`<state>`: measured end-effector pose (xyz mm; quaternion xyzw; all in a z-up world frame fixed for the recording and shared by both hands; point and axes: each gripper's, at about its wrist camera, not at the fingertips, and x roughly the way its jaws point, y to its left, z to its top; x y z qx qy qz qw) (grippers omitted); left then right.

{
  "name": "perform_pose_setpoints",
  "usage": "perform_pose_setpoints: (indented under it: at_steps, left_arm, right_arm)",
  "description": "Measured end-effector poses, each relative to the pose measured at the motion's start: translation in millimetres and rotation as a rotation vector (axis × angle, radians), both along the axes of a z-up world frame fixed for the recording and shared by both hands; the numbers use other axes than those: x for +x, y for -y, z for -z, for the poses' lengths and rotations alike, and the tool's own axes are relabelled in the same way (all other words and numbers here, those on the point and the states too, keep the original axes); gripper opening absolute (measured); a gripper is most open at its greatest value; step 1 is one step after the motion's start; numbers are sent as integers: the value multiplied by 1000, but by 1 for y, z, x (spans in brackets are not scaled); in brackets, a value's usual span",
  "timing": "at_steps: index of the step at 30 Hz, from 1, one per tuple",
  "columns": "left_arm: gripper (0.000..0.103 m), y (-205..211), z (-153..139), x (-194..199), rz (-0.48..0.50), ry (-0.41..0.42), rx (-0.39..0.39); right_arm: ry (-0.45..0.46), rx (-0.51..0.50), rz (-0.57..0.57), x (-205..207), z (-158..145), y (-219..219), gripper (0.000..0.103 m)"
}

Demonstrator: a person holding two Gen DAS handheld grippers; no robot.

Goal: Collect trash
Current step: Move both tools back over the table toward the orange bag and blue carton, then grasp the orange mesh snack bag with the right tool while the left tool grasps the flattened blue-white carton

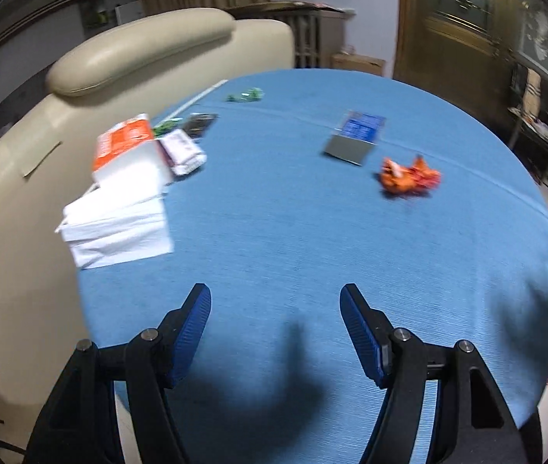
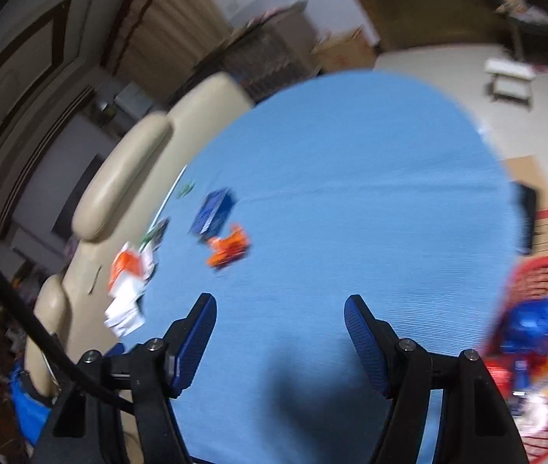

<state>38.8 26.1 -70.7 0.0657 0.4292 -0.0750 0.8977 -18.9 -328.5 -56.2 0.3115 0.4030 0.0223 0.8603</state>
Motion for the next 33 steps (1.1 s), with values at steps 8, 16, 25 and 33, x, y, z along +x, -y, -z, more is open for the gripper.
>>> perform_pose_setpoints:
  at_steps: [8, 16, 25, 33]
  left_arm:
    - [70, -24, 11, 0, -14, 23, 49]
    - [70, -56, 14, -2, -59, 21, 34]
    - [70, -61, 8, 10, -52, 18, 10]
    - [75, -6, -15, 62, 93, 18, -77]
  right_arm:
    - [-124, 222, -56, 115, 51, -61, 72]
    - [-251, 223, 89, 192, 94, -79, 60]
    - [-245, -170, 68, 231, 84, -106, 34]
    - [-128, -221, -17, 179, 68, -80, 32]
